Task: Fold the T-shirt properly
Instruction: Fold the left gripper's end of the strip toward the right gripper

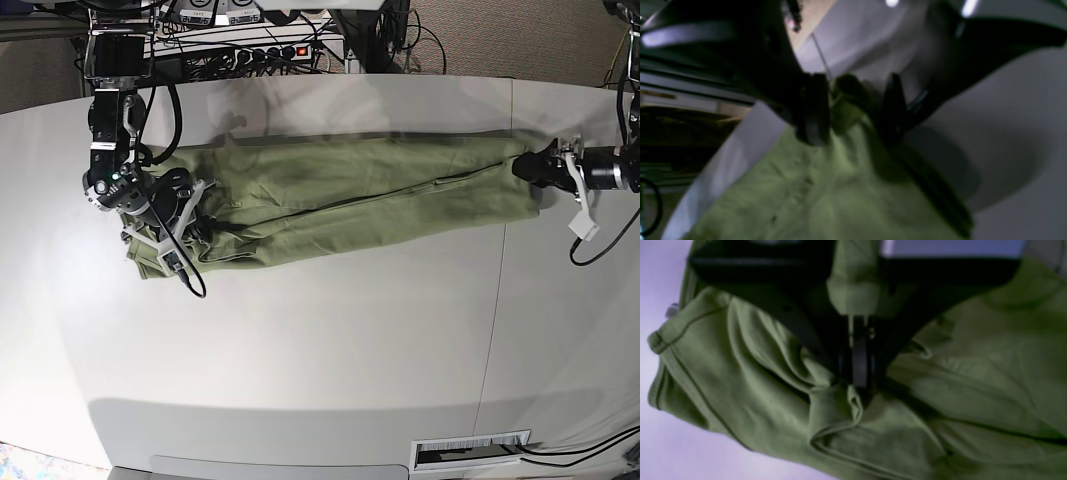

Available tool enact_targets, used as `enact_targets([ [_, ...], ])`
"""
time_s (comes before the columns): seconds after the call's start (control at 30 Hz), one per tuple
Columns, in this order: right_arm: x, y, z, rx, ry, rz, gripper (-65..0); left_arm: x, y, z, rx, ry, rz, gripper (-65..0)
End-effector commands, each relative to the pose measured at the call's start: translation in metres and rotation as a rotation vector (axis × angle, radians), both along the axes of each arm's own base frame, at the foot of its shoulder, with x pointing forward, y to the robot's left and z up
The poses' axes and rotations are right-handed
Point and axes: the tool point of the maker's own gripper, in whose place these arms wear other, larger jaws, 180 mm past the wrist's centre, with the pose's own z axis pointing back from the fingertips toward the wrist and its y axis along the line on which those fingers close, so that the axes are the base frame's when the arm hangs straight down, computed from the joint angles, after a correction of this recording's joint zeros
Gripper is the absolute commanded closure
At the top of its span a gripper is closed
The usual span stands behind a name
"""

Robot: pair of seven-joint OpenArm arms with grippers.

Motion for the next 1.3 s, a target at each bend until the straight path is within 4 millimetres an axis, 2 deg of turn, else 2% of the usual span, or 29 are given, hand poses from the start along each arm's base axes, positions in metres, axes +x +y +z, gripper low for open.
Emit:
enact_targets([
  [0.0,0.012,-0.002,0.016,0.010,-0.059,0.000,0.0,-0.002,0.000,0.002,0.001,0.015,-0.010,-27.9],
  [0.13,0.013,-0.002,0.017,0.013,-0.065,0.000,0.0,-0.003,-0.025,-0.003,-0.066,0.022,-0.018,-27.9],
  [0.2,0.013,-0.002,0.017,0.013,-0.065,0.000,0.0,-0.002,-0.034,-0.004,-0.088,0.020,-0.019,-25.6],
  [0.27,0.013,-0.002,0.017,0.012,-0.064,0.000,0.0,0.000,-0.038,-0.004,-0.096,0.015,-0.022,-19.3],
  [0.4,0.013,-0.002,0.017,0.013,-0.065,0.001,0.0,0.007,-0.031,0.002,-0.077,0.001,-0.030,-0.2],
  [0.67,0.012,-0.002,0.016,0.009,-0.056,0.003,0.0,0.029,0.007,0.028,0.035,-0.043,-0.062,0.0],
  [0.77,0.012,0.005,0.017,0.049,-0.058,0.007,0.0,0.030,0.021,0.036,0.084,-0.040,-0.083,0.0],
  [0.87,0.012,0.018,0.019,0.103,-0.059,0.020,0.0,0.037,0.023,0.046,0.100,-0.069,-0.097,0.0],
  [1.0,0.007,0.042,0.012,0.123,-0.040,0.066,0.0,0.042,0.005,0.059,0.095,-0.130,-0.156,0.0],
  [1.17,0.001,0.077,0.003,0.116,-0.031,0.152,0.0,0.044,-0.038,0.087,0.077,-0.258,-0.300,0.0],
  [1.27,-0.001,0.087,0.000,0.105,-0.026,0.174,0.0,0.042,-0.061,0.105,0.069,-0.336,-0.375,0.0],
])
